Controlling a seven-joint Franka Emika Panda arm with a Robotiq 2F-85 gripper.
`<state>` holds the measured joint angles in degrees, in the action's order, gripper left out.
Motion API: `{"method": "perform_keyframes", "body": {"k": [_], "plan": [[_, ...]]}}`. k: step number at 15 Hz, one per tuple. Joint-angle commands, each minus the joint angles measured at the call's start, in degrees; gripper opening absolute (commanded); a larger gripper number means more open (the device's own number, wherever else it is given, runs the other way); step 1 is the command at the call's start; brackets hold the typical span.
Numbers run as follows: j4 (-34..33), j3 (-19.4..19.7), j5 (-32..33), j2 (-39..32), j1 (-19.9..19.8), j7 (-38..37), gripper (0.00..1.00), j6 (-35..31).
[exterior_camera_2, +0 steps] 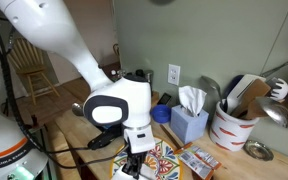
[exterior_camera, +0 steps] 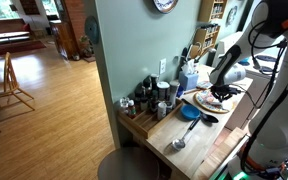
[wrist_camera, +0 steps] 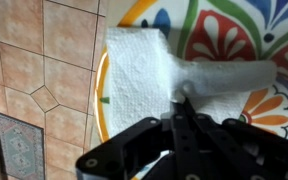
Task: Lift the paper towel on the yellow chopping board, dip it in water in the blue bowl to the left, the wipe the board and the put it on the cupboard to the right
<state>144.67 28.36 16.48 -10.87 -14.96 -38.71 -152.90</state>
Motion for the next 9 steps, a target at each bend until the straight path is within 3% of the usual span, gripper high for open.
{"method": "perform_keyframes", "body": {"k": [1, 4, 9], "plan": [[-1.3, 0.7, 1.0, -3.4, 1.4, -5.6, 0.01, -5.7], [-0.9, -0.9, -3.1, -3.8, 2.2, -5.0, 0.01, -9.9], [1.7, -8.6, -17.5, -0.7, -0.3, 6.3, 0.01, -12.3]]}}
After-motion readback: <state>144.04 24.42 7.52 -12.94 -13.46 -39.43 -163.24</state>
